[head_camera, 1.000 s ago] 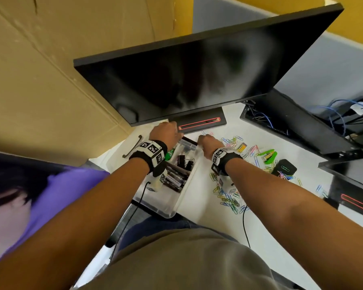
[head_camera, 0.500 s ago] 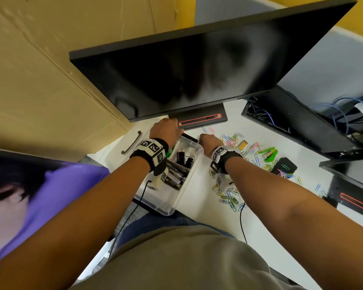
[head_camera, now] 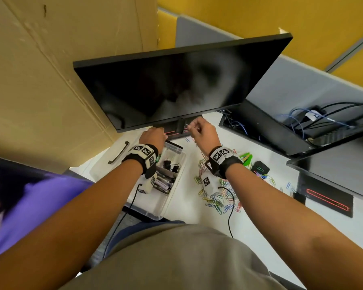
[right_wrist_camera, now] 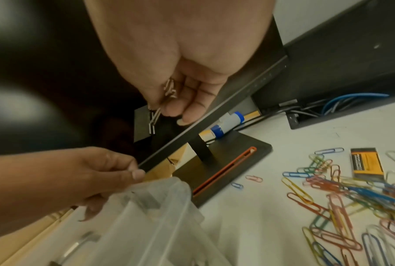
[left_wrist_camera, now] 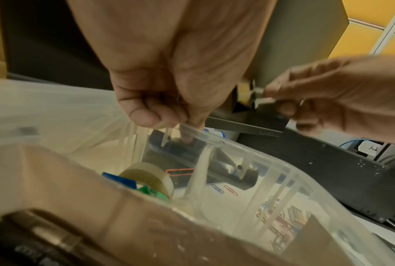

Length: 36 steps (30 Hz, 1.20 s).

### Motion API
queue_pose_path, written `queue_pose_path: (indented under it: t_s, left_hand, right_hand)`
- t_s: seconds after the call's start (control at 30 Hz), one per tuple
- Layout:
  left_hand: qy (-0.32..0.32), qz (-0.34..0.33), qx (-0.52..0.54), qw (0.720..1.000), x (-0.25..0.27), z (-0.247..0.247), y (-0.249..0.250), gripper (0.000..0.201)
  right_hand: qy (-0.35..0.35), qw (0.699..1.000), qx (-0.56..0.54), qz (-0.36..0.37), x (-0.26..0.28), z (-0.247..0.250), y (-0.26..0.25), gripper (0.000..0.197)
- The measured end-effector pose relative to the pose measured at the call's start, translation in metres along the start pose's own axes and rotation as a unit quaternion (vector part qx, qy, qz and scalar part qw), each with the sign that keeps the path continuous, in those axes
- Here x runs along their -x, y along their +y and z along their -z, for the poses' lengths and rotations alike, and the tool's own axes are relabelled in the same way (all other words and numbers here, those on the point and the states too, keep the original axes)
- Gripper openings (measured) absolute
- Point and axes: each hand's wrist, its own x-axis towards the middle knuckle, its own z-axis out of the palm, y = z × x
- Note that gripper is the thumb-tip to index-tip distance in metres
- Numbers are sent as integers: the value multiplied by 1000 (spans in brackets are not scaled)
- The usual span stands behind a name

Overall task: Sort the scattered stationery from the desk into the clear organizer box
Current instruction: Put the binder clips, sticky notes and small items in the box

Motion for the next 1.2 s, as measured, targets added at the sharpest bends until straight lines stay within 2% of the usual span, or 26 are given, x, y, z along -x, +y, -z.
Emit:
queue_pose_path:
  t_s: [0.17, 0.3, 0.47, 0.6, 0.77, 0.87, 1.2]
  left_hand:
    - [10, -8, -4, 1000, -4, -5, -3, 27]
    - [9, -14, -17, 1000, -7, -8, -4, 27]
    - [7, -18, -11, 1000, -9, -9, -6, 28]
    - [1, -17, -10, 1000, -8, -7, -6, 29]
    - [-2, -15, -9, 1000, -7, -5, -5, 29]
    - [3, -17, -17, 1000, -5, -5, -5, 28]
    - [6, -27, -28, 999, -4, -4, -4, 29]
  right_hand:
    - [10, 999, -8, 34, 25, 15, -16, 10]
    - [-67, 994, 71, 39, 45, 9, -12, 7]
    - [-159, 956, 240, 47, 56, -20, -20, 18]
    - [-159, 930, 327, 57, 59, -37, -32, 14]
    - [-155, 893, 422, 25, 60, -45, -44, 20]
    - [-154, 886, 438, 7, 60, -47, -49, 19]
    - [-152, 898, 413, -9, 54, -49, -64, 24]
